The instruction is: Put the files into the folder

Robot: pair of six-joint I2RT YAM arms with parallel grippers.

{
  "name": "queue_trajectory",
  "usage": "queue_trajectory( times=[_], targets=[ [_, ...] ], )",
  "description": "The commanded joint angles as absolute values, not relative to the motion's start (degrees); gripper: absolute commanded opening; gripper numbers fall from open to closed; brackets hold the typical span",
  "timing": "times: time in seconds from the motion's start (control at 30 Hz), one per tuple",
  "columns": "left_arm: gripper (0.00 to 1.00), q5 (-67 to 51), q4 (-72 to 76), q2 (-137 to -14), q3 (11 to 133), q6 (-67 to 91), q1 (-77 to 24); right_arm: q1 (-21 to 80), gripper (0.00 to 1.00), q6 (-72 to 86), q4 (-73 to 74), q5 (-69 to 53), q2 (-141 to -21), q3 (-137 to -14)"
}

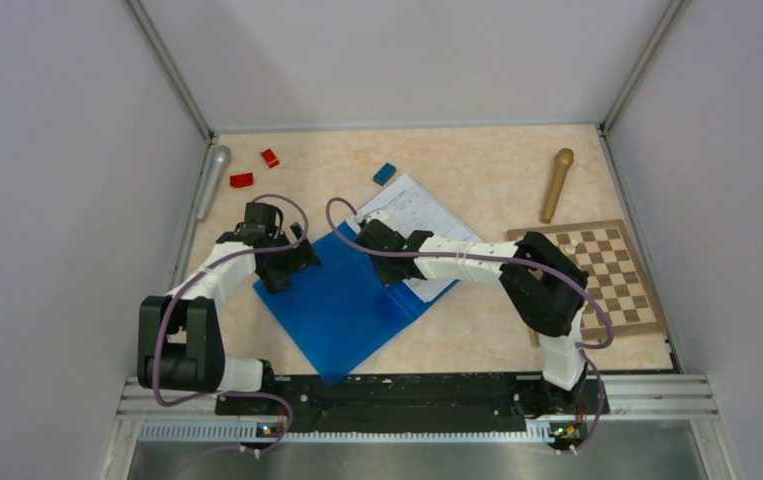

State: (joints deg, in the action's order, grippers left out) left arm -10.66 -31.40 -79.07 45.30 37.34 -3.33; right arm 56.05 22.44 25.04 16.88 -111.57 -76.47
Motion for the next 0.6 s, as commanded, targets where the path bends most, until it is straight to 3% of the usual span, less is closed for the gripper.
queue_trajectory(
  times=[0.0,0.57],
  targets=[
    [0.99,-11.1,-29.7,-79.27,45.0,37.03,-2.99,54.41,0.0,20.74,29.8,18.07,-115.02,-74.04],
    [0.99,-11.14,-29.16,-86.03,44.14,36.17,-2.99,53.7,0.0,17.45,33.37,16.78,-111.79,-79.68]
  ],
)
